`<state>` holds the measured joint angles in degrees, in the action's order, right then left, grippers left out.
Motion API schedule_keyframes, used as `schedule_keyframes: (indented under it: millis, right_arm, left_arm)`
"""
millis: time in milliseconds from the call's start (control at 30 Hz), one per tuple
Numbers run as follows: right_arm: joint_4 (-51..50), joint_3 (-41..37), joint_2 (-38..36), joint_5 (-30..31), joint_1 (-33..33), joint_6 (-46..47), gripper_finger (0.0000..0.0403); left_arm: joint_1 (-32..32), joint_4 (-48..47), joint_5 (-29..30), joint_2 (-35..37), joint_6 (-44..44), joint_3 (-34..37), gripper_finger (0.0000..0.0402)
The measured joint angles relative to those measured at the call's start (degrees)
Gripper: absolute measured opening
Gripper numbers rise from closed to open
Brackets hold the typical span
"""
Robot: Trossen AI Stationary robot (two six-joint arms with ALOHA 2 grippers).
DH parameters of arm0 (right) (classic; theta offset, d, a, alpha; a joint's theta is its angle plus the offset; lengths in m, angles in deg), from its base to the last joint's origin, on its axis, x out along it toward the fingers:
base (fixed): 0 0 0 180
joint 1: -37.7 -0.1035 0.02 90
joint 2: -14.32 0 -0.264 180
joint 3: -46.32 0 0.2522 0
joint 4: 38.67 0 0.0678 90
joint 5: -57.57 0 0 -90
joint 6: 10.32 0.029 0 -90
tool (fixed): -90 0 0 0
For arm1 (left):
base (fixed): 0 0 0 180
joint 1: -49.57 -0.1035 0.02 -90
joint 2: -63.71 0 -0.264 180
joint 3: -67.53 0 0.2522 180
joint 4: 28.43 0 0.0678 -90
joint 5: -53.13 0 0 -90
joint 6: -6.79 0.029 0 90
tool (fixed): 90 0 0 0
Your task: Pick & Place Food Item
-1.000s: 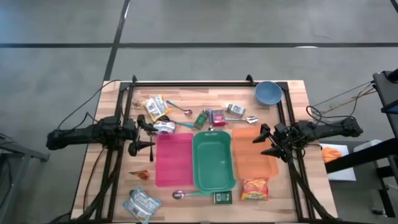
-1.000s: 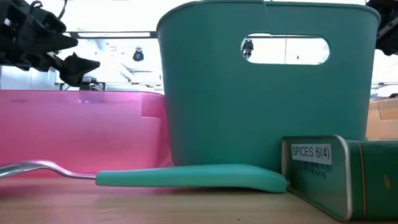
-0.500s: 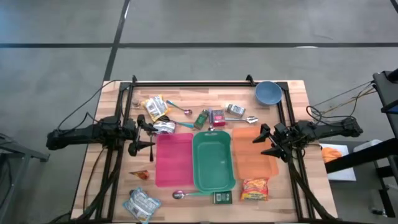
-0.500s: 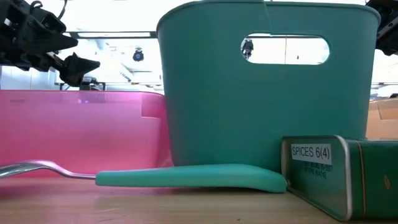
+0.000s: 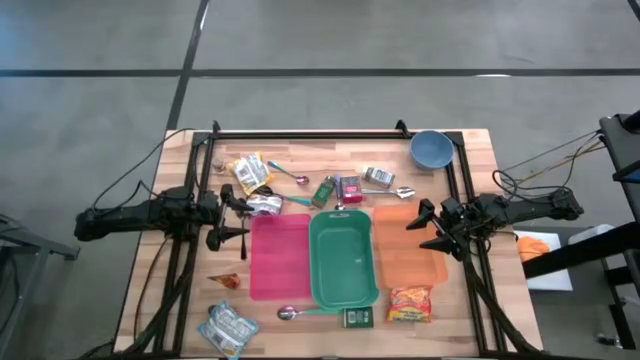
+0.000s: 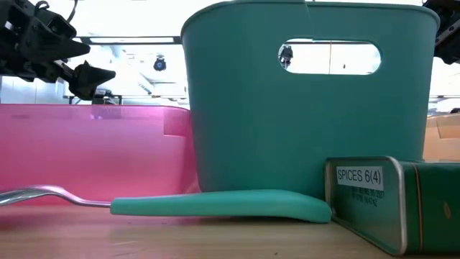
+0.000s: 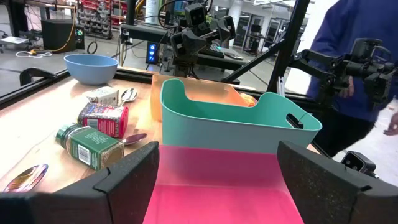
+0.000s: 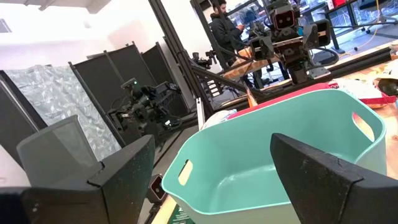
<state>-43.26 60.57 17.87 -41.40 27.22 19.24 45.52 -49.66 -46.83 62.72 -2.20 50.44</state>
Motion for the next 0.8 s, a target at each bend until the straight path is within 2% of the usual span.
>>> schedule_keyframes:
  millis: [633, 800]
  right_arm:
    - [0.0, 0.0, 0.0, 0.0, 0.0, -0.1, 0.0314]
    - [0.7, 0.0, 0.0, 0.0, 0.0, 3.2, 0.0314]
  left_arm:
    - [0.0, 0.0, 0.0, 0.0, 0.0, 0.0, 0.0330]
    - [0.0, 0.0, 0.0, 0.0, 0.0, 0.0, 0.0330]
